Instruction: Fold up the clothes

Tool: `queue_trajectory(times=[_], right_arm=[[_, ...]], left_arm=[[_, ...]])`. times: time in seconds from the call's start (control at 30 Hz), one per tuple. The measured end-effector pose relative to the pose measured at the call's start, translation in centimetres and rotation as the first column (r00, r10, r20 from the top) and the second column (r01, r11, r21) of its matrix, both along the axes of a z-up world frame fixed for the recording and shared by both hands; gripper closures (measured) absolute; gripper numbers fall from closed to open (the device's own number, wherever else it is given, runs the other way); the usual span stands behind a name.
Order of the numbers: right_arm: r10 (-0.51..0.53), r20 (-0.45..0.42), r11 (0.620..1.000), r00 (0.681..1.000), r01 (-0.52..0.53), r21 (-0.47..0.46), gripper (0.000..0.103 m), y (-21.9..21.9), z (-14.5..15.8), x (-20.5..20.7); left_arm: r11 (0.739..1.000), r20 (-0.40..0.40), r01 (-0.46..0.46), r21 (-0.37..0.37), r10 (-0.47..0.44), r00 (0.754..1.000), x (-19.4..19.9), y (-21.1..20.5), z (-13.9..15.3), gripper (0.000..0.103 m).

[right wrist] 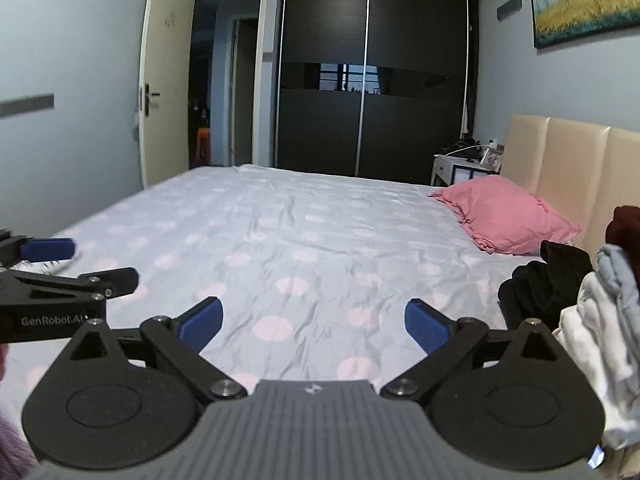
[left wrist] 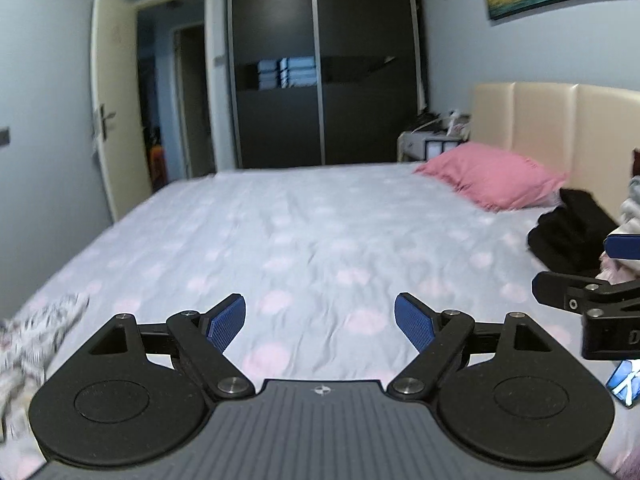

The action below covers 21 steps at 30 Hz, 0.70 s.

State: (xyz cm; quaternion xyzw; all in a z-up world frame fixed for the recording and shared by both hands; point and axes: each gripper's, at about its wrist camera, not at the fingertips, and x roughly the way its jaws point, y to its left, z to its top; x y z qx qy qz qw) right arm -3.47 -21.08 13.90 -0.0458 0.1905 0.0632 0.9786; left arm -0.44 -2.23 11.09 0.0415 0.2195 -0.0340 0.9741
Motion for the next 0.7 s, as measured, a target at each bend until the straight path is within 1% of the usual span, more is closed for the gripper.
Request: queue_trajectory(times=[0.1,0.2,0.3,0.37,0.53,0.7], right_arm=[[-0.048,-0.017,0.999,0.999,0.048,0.003,0.004,1.3,-2.8,0.3],[-0.077,-0.059,0.996,0.995,0.080,0.040,0.004,1.7,-5.4,0.8],[-0.087,-0.105,0.994,0.991,0.094,0.064,0.004,2.1,-7.6,1.3],[-0.093,-0.126,0.993,0.988,0.101,0.063,0.004,2.2,-8.7,1.5],[-0.083,-0.198,0.995,0.977,0.094,0.046,0.004,2.7,-10.6,2.5],[-0.088,-0.236,0.995,0.968,0.098,0.031,0.004,3.2,-11.4,3.2]], left_arm=[[0.999,-0.062,-0.032,0.014,0.033,0.998,0.3,0.6,-2.3,0.021],[0.998,-0.117,-0.059,0.021,0.061,0.991,0.4,1.1,-4.2,0.021],[0.998,-0.154,-0.062,0.029,0.066,0.986,1.0,0.9,-5.7,0.021],[0.998,-0.174,-0.059,0.037,0.064,0.983,0.9,1.1,-6.8,0.021],[0.998,-0.231,-0.063,0.031,0.068,0.971,1.6,1.3,-8.8,0.021],[0.997,-0.264,-0.075,0.017,0.077,0.961,2.2,1.5,-9.8,0.021]])
